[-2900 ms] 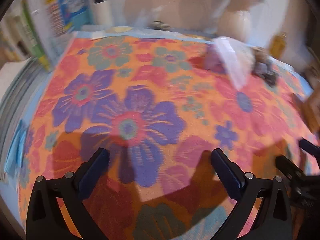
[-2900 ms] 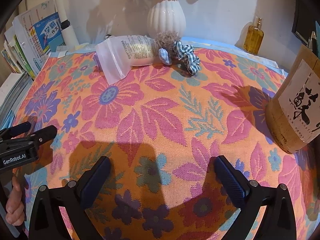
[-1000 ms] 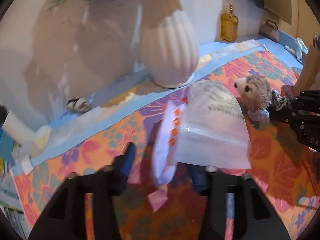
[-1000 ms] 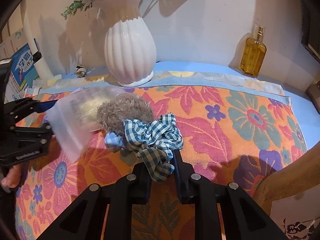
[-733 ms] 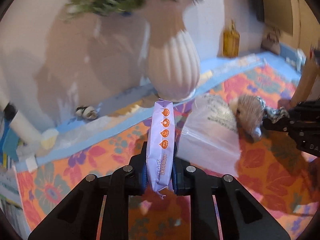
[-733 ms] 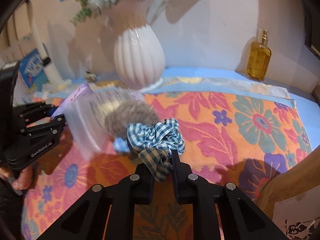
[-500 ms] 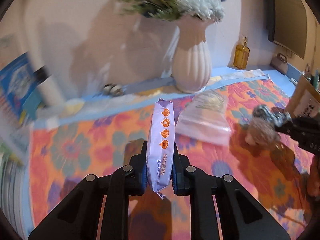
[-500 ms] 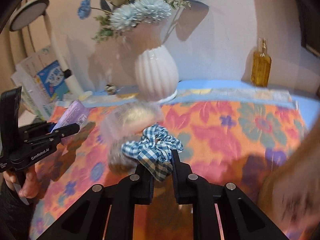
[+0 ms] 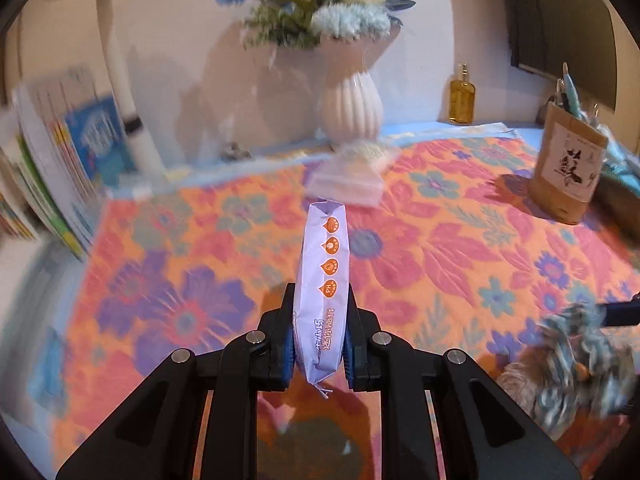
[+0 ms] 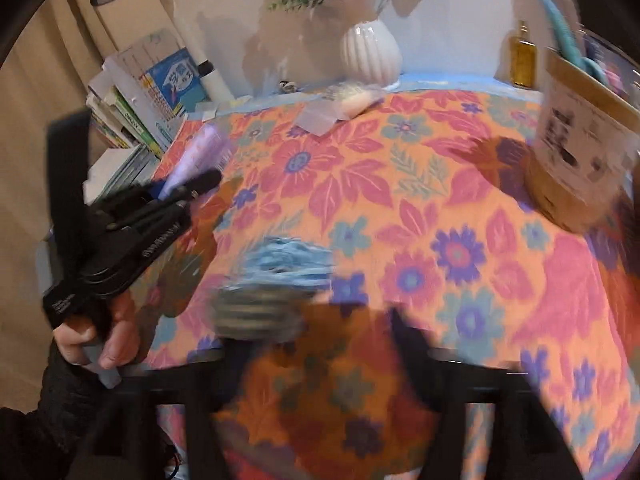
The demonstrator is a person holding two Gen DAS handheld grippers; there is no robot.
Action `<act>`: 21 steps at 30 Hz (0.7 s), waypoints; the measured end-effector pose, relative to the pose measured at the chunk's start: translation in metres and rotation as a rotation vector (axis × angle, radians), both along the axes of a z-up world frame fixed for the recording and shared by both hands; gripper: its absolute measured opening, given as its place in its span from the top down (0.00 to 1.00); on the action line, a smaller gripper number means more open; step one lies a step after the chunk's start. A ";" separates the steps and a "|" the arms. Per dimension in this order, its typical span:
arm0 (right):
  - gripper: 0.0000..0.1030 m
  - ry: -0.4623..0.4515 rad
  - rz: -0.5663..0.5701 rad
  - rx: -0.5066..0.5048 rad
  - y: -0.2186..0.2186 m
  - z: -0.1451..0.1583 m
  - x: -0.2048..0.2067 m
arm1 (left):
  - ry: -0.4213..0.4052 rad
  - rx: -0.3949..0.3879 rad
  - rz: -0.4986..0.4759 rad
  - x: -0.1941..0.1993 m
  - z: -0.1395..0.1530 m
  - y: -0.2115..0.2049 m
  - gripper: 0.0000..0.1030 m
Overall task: Organize soft objects
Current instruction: 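Lift the purple packet with left gripper while right lifts the scrunchie toward the bowl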
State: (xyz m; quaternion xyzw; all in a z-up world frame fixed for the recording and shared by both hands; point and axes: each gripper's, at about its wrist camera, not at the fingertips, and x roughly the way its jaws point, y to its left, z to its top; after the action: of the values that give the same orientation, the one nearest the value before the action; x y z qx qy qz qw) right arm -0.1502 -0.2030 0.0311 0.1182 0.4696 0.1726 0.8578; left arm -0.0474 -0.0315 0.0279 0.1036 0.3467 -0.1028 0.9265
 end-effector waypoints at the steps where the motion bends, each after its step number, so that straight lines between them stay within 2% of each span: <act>1: 0.17 -0.020 -0.013 0.020 -0.004 0.002 -0.008 | 0.005 0.012 0.011 0.001 -0.001 0.001 0.85; 3: 0.17 -0.017 -0.014 0.080 -0.011 0.002 -0.016 | -0.008 -0.041 0.000 0.001 0.003 0.007 0.85; 6: 0.17 0.015 0.026 0.193 -0.008 0.003 -0.019 | -0.010 -0.043 0.003 -0.001 0.002 0.007 0.85; 7: 0.16 0.012 0.046 0.202 -0.002 0.005 -0.020 | -0.013 -0.040 0.001 -0.002 0.002 0.006 0.85; 9: 0.16 -0.007 0.064 0.170 0.011 0.010 -0.024 | -0.029 -0.034 0.001 -0.005 0.002 0.004 0.85; 12: 0.16 -0.048 0.066 0.069 0.027 0.021 -0.030 | -0.043 -0.038 -0.002 -0.008 0.003 0.003 0.85; 15: 0.13 -0.092 0.052 -0.005 0.027 0.027 -0.032 | -0.033 -0.046 -0.008 -0.007 0.002 0.003 0.85; 17: 0.07 -0.085 0.034 -0.015 0.027 0.024 -0.026 | -0.029 -0.049 -0.016 -0.007 0.002 0.003 0.85; 21: 0.07 -0.020 0.051 -0.015 0.043 -0.002 -0.006 | -0.039 -0.036 -0.027 -0.010 0.002 0.000 0.85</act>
State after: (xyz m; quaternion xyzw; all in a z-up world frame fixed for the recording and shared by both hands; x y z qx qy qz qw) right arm -0.1562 -0.1603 0.0293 0.0982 0.4653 0.1918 0.8585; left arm -0.0574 -0.0314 0.0298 0.0934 0.3254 -0.1193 0.9334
